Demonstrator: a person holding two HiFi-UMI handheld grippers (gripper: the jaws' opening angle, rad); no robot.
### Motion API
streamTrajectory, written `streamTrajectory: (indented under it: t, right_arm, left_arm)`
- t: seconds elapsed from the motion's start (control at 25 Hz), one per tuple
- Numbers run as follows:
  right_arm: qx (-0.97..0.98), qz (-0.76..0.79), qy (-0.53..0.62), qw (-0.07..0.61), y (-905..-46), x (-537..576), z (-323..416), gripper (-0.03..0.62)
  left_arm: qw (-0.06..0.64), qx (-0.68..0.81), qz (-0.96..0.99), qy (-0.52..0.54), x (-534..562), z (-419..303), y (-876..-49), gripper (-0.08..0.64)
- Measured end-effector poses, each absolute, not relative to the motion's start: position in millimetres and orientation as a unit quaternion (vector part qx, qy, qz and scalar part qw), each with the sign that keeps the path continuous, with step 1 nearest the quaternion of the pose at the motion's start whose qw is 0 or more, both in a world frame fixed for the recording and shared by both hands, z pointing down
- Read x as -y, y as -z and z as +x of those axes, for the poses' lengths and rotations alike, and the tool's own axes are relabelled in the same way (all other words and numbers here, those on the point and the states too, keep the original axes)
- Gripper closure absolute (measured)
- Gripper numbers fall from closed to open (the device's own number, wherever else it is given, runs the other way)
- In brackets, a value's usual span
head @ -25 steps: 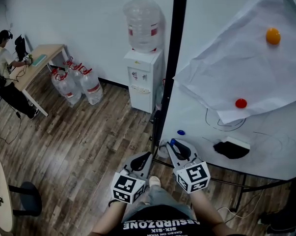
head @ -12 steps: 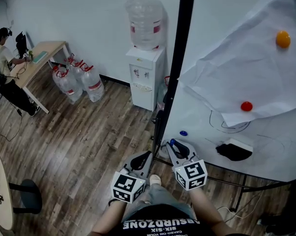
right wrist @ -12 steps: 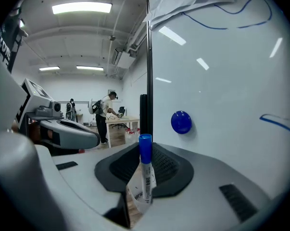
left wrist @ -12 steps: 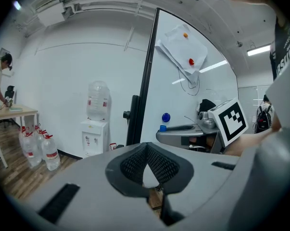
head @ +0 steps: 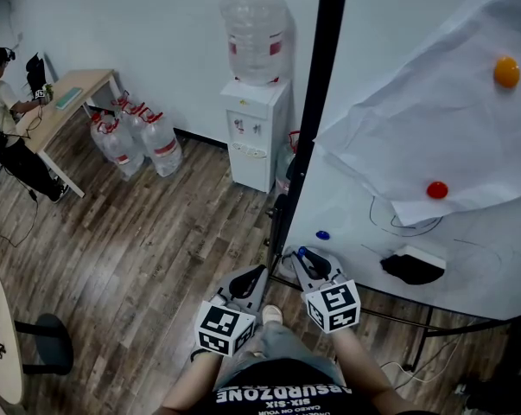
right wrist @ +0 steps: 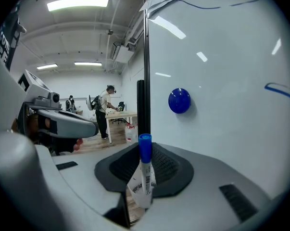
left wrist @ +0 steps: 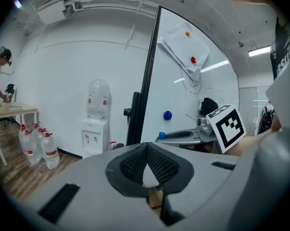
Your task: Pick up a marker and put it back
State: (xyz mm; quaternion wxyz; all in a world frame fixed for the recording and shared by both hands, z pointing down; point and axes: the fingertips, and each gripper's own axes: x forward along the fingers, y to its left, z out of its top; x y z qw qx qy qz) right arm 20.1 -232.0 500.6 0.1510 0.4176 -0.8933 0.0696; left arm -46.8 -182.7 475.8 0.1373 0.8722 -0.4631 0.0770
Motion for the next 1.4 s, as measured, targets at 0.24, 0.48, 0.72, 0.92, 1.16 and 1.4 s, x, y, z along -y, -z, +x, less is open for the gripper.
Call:
streamTrajectory:
  t: [0.24, 0.48, 0.72, 0.92, 1.16, 1.4]
  right_arm:
    - [0.891, 0.419, -0.077, 0.158, -510.0, 228.9, 21.9, 0.520]
    - [0.890, 0.418, -0.080, 0.165, -516.0, 224.6, 19.6, 0.520]
    - [0.887, 0.420, -0.087, 0.172, -522.7, 218.6, 22.1, 0.520]
    - [0.886, 0.422, -0.087, 0.173, -525.0, 214.1, 24.6, 0.521]
    - [0.884, 0.424, -0.088, 0.177, -527.5, 209.2, 27.3, 0.520]
    - [0.880, 0.428, -0.093, 0.184, -532.5, 205.1, 31.2, 0.514]
  left_arm:
    - [0.142, 0.460, 0.872, -0.085, 182.0, -46.7, -478.5, 0.552]
    - [0.140, 0.460, 0.873, -0.080, 183.5, -47.7, -478.1, 0.552]
    - [0.138, 0.461, 0.873, -0.075, 183.2, -49.0, -477.6, 0.552]
    - [0.141, 0.457, 0.875, -0.077, 181.7, -47.8, -479.5, 0.552]
    - [0.142, 0.451, 0.877, -0.081, 179.6, -44.3, -479.7, 0.552]
    - [0.141, 0.451, 0.878, -0.079, 177.6, -44.4, -479.5, 0.552]
